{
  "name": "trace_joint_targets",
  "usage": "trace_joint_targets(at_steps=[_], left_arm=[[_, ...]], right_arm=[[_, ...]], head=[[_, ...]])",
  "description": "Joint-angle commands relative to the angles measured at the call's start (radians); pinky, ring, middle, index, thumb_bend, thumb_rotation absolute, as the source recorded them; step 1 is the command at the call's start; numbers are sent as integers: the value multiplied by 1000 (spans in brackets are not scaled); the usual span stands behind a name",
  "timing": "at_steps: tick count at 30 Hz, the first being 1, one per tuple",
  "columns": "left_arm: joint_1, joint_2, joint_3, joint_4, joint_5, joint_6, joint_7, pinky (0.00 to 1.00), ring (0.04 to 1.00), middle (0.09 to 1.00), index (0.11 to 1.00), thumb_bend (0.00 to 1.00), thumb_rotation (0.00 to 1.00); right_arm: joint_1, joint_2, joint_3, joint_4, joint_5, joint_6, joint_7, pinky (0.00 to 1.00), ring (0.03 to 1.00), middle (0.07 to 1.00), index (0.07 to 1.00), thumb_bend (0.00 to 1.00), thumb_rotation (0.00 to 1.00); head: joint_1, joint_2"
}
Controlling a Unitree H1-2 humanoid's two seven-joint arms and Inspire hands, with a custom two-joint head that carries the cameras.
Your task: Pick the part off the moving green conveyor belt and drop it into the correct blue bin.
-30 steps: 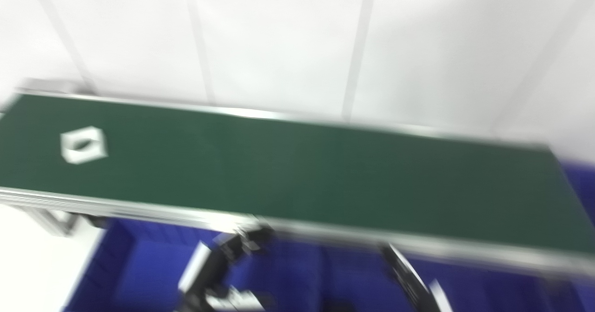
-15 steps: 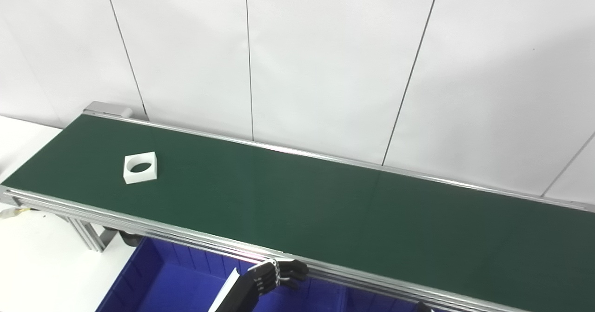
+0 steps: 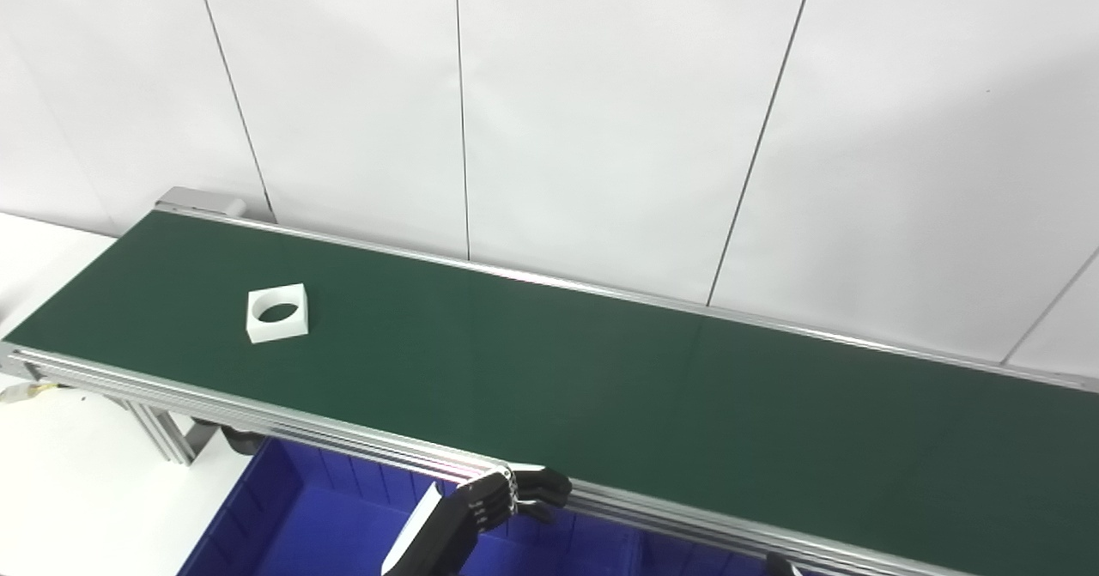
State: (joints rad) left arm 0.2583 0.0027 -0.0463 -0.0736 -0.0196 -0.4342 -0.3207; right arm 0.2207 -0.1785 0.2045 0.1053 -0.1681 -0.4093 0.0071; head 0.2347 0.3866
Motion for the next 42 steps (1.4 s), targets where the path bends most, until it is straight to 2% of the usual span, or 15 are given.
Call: trace_joint_targets(at_steps=[1, 12, 19, 27, 35, 42], left_arm=[[-15, 9, -7, -44, -19, -36, 0, 637, 709, 735, 708, 987, 248], [-64, 34, -21, -95, 0, -36, 25, 650, 724, 757, 720, 1000, 250], [-120, 55, -25, -105, 73, -35, 82, 660, 750, 781, 745, 999, 359], [-160, 81, -46, -85, 86, -31, 103, 674, 775, 804, 763, 1000, 368], [-220, 83, -27, -66, 144, 19, 149, 688, 775, 805, 769, 1000, 377], [-269, 81, -6, -43, 226, 72, 197, 675, 779, 813, 780, 1000, 443]], right_arm=[[-9, -3, 4, -17, 4, -60, -18, 891, 923, 917, 914, 1000, 216], [-30, -33, 43, 8, 9, -61, -64, 864, 903, 904, 896, 1000, 227], [-38, -46, 62, 18, 20, -61, -83, 871, 912, 911, 906, 1000, 215], [-43, -50, 66, 20, 19, -61, -94, 847, 905, 908, 901, 1000, 216], [-50, -51, 74, 30, 23, -61, -102, 834, 896, 900, 891, 1000, 218], [-59, -55, 86, 37, 39, -61, -110, 848, 901, 905, 913, 1000, 207]], head=[[-2, -1], [2, -8], [1, -16], [-3, -21], [-2, -26], [-3, -29]])
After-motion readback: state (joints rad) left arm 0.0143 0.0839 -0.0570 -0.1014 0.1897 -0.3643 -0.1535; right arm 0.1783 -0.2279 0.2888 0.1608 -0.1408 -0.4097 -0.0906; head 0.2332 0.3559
